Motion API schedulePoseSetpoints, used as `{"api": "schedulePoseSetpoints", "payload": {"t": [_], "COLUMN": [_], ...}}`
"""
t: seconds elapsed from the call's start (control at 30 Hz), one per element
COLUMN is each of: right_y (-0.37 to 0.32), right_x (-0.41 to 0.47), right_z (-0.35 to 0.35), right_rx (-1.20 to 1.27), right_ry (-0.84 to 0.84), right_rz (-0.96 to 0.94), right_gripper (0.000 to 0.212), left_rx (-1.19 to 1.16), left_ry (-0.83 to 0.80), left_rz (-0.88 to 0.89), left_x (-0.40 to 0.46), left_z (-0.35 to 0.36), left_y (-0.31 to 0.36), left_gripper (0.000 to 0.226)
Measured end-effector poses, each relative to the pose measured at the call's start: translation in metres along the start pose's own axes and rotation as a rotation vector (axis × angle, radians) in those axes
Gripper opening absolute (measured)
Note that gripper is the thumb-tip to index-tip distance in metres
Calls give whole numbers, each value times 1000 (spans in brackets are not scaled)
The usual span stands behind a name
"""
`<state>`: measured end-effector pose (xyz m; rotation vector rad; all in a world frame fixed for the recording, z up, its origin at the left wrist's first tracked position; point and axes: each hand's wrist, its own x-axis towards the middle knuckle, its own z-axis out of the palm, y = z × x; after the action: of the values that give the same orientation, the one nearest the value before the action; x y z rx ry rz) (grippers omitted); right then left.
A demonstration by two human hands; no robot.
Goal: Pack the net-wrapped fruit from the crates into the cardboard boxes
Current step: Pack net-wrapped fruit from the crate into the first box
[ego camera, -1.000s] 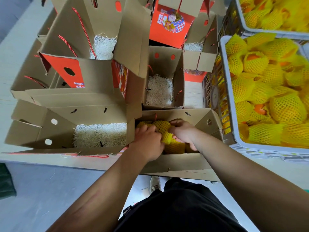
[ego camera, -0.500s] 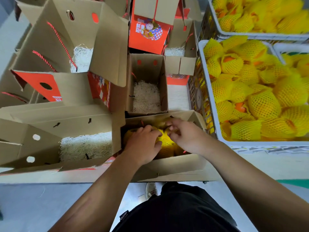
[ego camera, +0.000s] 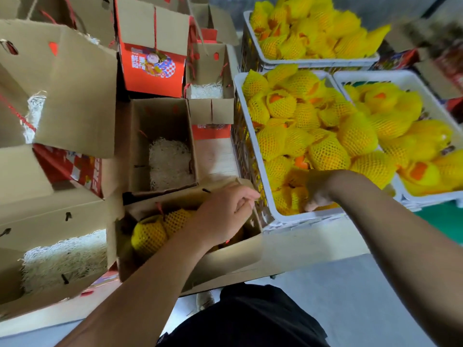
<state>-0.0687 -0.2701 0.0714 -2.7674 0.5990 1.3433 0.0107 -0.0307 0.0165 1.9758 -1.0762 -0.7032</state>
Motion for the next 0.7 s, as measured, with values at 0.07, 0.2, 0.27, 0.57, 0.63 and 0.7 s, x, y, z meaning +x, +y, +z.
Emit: {"api": "schedulePoseSetpoints", "payload": {"t": [0.07, 0.2, 0.27, 0.57, 0.63, 0.7], "right_y": [1, 12, 17, -66, -97, -126], "right_x": [7, 8, 6, -22, -18, -11], "right_z": [3, 15, 19, -8, -11, -13], "right_rx": [-89, 73, 333, 1466, 1611, 1732], "right_ry": [68, 195, 267, 589, 507, 350], "right_rz": [28, 23, -29, -354, -376, -422], "right_gripper": [87, 79, 67, 27, 29, 41], "left_rx": [-13, -59, -132, -840, -854, -812], "left_ry": [1, 34, 47, 216, 300, 362], "left_rz": [30, 24, -26, -202, -230, -291], "left_x": [5, 7, 5, 0, -8, -19], "left_z": [3, 6, 8, -1, -18, -39], "left_y": [3, 4, 5, 27, 21, 7], "left_gripper": [28, 26, 26, 42, 44, 50]}}
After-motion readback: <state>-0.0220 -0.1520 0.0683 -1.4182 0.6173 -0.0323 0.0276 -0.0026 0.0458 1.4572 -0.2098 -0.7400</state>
